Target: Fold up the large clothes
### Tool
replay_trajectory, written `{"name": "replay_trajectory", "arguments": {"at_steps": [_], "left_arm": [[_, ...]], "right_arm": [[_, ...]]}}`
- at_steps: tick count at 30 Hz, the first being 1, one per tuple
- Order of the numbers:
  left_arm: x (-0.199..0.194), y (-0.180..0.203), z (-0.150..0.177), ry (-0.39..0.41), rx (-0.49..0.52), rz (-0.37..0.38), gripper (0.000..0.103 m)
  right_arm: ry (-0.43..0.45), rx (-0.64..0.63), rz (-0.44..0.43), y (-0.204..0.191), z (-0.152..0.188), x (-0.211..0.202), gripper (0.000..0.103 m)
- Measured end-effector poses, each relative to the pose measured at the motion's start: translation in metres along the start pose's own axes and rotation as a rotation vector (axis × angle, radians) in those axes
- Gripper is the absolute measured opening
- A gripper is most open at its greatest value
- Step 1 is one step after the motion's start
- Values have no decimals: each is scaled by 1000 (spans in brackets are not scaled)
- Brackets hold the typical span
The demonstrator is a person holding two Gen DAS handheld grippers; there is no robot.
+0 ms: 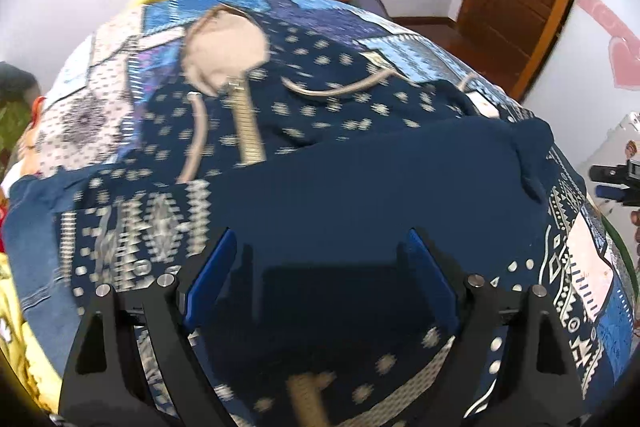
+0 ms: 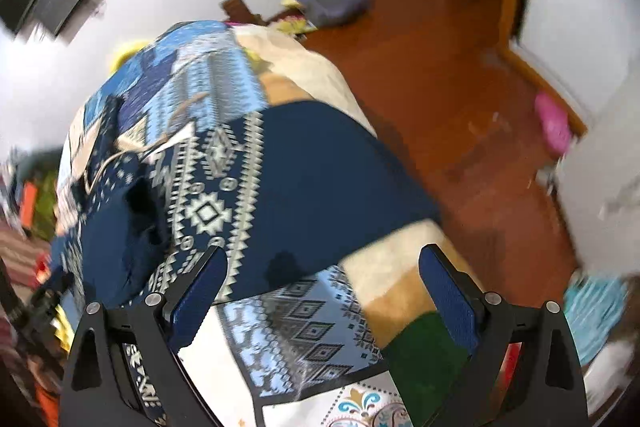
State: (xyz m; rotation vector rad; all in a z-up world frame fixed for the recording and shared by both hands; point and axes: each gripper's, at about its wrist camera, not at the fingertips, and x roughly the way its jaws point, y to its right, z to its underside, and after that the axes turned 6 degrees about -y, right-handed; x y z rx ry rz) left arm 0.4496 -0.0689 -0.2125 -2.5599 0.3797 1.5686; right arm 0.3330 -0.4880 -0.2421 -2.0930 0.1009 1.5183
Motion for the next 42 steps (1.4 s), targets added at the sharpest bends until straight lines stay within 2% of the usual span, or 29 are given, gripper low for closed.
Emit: {"name": "replay_trajectory", "arguments": {"at_steps": [2, 5, 7, 10, 15, 17, 20, 23, 30, 33, 37, 39, 42], "left_arm": [[7, 8, -3, -7, 9, 14, 87], [16, 13, -5, -14, 12, 22, 87], [20, 15, -5, -18, 11, 27, 87], [20, 17, -3, -11, 20, 17, 87], [10, 16, 2, 1, 31, 2, 87], [2, 14, 4, 13, 30, 0, 87], [-11, 9, 5, 31, 22, -3, 87], [-27, 3, 6, 57, 14, -11, 87], [-69, -15, 16, 135, -33, 9, 87], [-88, -24, 22, 165, -42, 1, 87], [-109, -40, 35, 199, -63, -12, 87], [-117, -51, 43, 206, -83, -11, 87], [-127, -69, 57, 212, -112, -23, 87]], "right_arm": [[-20, 50, -45, 9, -2, 12, 94], [-40, 126, -94, 20, -7, 30, 87], [-26, 157, -94, 23, -11, 37, 82], [4, 173, -79, 23, -21, 45, 68], [73, 193, -8, 26, -35, 41, 17], [109, 175, -6, 20, -36, 30, 10], [223, 92, 16, -4, -31, -5, 8], [319, 2, -20, -34, -26, -46, 7], [423, -196, -100, -125, -23, -111, 7], [418, -254, -141, -172, -21, -117, 7], [382, -338, -173, -234, -4, -104, 7], [338, -375, -178, -261, 7, -85, 7], [223, -404, -180, -295, 25, -40, 7]]}}
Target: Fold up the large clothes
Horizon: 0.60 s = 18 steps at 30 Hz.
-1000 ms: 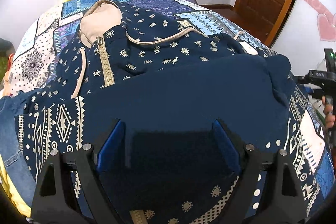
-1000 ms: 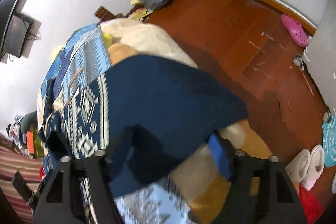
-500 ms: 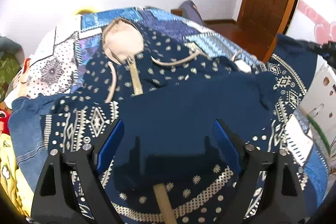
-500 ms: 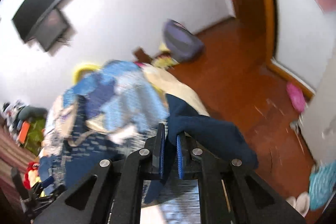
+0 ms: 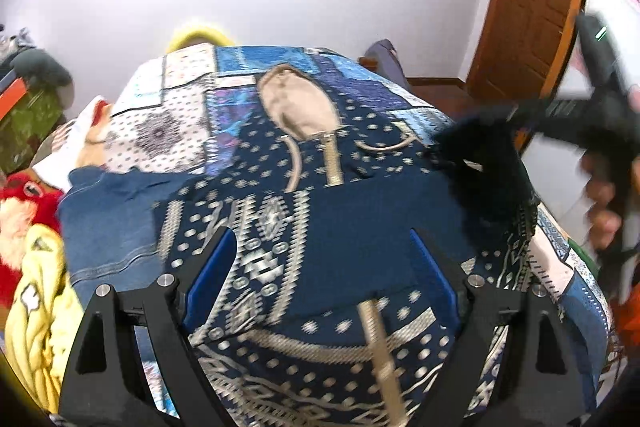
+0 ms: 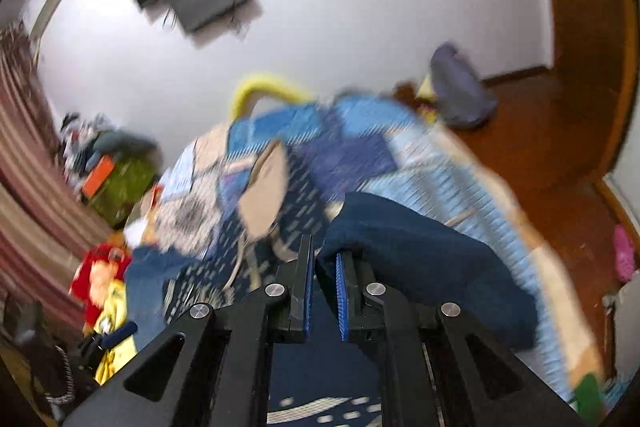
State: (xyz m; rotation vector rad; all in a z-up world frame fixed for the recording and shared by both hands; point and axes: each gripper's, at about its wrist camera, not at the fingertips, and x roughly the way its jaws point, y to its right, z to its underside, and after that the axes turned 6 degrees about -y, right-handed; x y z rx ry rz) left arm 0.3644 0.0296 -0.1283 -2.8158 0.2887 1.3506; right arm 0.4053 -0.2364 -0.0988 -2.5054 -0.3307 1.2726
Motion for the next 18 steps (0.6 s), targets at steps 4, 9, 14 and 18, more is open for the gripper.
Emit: {"name": "replay_trajectory", "arguments": {"at_steps": [4, 9, 14, 18], "left_arm": [[-8, -24, 16, -8, -31, -25, 87], [-10, -42, 35, -41, -68, -38, 87], [-8, -47, 49, -68, -86, -31, 87], [-7, -40, 57, -89, -77, -27, 87]], "right_arm": [[-152, -7, 17, -18, 36, 59, 7], [-324, 0, 96, -24, 82, 99, 8], [-355, -38, 140, -29, 108, 95, 8], [-452, -17, 68, -29, 127, 88, 8]]}}
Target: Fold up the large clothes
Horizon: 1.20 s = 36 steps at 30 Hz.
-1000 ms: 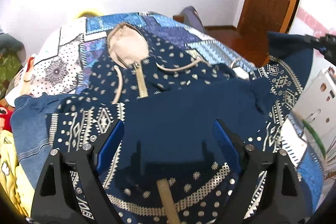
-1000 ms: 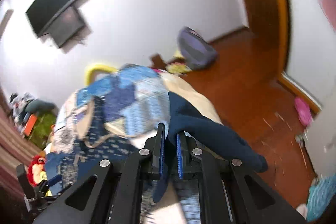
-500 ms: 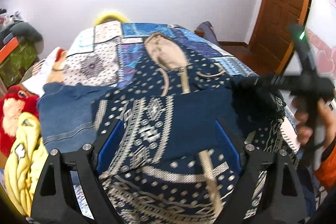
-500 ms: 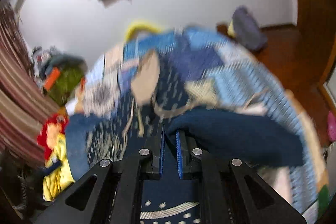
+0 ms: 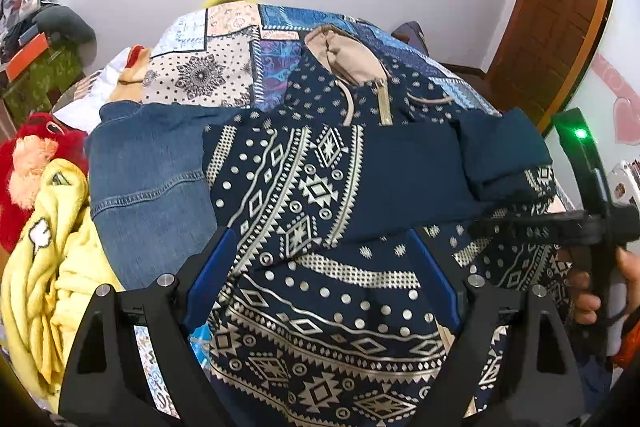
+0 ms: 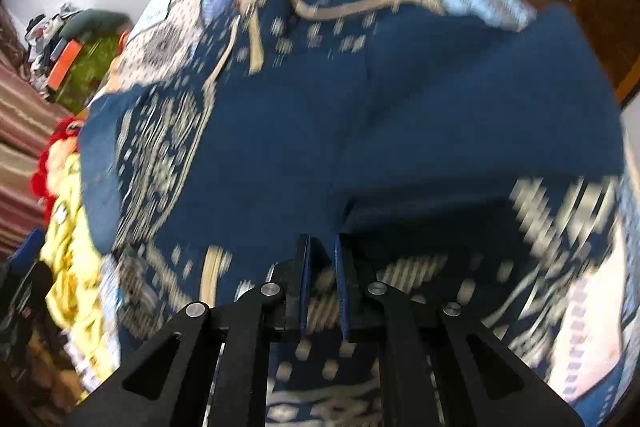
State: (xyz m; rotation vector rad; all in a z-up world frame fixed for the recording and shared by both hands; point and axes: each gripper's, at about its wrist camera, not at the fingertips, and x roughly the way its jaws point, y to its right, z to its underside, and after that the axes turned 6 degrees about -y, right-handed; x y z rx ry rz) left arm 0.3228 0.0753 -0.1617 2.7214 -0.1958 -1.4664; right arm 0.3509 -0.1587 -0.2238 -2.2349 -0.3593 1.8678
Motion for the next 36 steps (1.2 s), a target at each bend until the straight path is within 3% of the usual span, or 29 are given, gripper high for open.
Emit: {"name": "replay_trajectory", "arguments": {"at_steps": [6, 12, 17, 22, 26, 30, 34, 36], "left_arm": [[-4, 31, -5, -8, 77, 27, 87], [-1, 88, -32, 22, 213, 42, 87], [27, 151, -57, 16, 329, 69, 87], [83, 202, -66, -63, 452, 45, 86], [122, 229, -65, -120, 528, 25, 72], [141, 241, -76, -104, 518, 12, 58], [140, 239, -95, -93, 449, 116, 13], [131, 231, -106, -72, 391, 164, 9]], "right_arm": [[-15, -93, -36, 6, 31, -18, 8], [151, -58, 35, 61, 44, -85, 8], [252, 12, 129, 125, 50, -134, 8], [259, 71, 152, 169, 52, -143, 8], [256, 75, 132, 181, 50, -135, 8], [255, 57, 102, 175, 39, -120, 8], [253, 33, 77, 162, 24, -106, 8], [243, 29, 68, 155, 15, -97, 8]]}}
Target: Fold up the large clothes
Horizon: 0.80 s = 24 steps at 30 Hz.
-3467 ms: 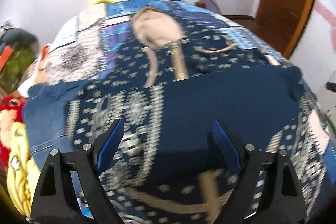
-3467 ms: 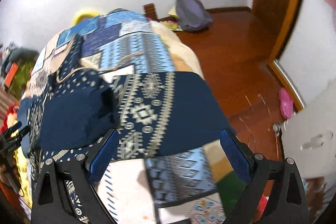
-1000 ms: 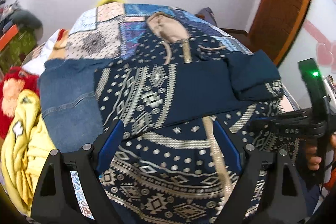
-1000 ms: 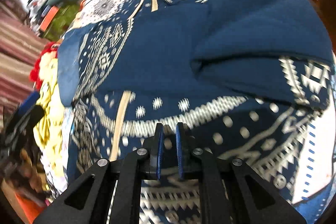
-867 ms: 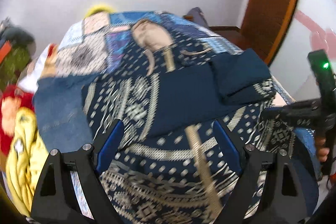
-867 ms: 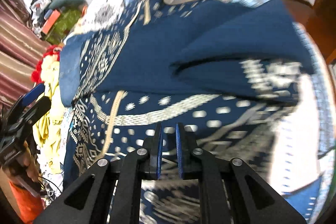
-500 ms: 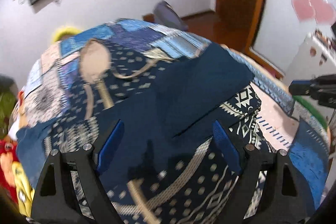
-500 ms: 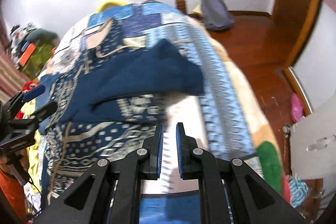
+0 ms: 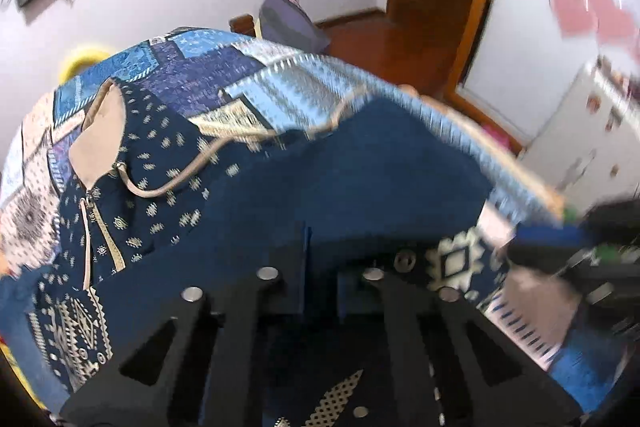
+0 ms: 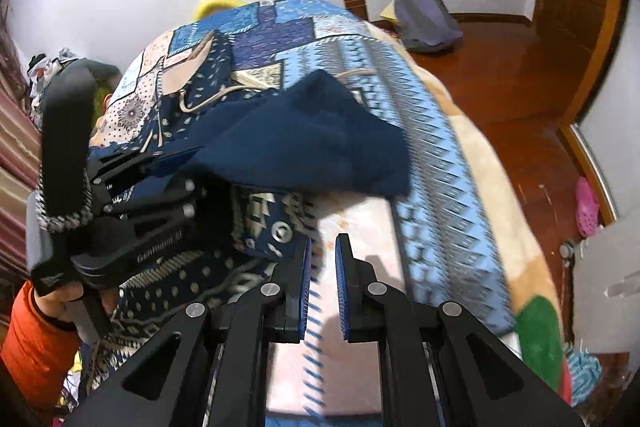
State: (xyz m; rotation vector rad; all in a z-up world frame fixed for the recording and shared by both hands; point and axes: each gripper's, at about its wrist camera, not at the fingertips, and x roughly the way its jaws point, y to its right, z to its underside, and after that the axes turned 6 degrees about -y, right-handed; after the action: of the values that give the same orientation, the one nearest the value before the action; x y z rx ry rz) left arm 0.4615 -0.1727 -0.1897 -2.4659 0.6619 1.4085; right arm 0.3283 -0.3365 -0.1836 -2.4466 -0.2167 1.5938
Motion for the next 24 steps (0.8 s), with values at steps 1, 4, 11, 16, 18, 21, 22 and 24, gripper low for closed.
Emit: {"name": "replay_trajectory", "arguments": {"at_steps": [1, 4, 11, 16, 18, 21, 22, 24], "left_arm": [[-11, -9, -2, 31, -37, 24, 6], [-42, -30, -2, 97, -116, 43, 6], [-108, -110, 36, 180, -282, -69, 5], [-74, -147, 93, 13, -361, -87, 20], [-57, -157, 120, -52, -401, -67, 35], [-40, -162, 150, -122, -439, -34, 54], [-43, -160, 154, -111, -436, -36, 57], [-51, -154, 151, -105, -408, -62, 62]], "right_arm": [[-6, 1, -4, -4, -3, 5, 8], [-25, -14, -22, -17, -12, 22, 8], [-51, -125, 109, -33, -10, 57, 8], [-54, -129, 97, -32, -10, 58, 8], [-61, -121, 91, -30, -10, 61, 8], [-65, -98, 73, -26, -9, 61, 8], [-68, -89, 67, -25, -9, 61, 8], [-78, -63, 51, -22, -12, 62, 8]]}}
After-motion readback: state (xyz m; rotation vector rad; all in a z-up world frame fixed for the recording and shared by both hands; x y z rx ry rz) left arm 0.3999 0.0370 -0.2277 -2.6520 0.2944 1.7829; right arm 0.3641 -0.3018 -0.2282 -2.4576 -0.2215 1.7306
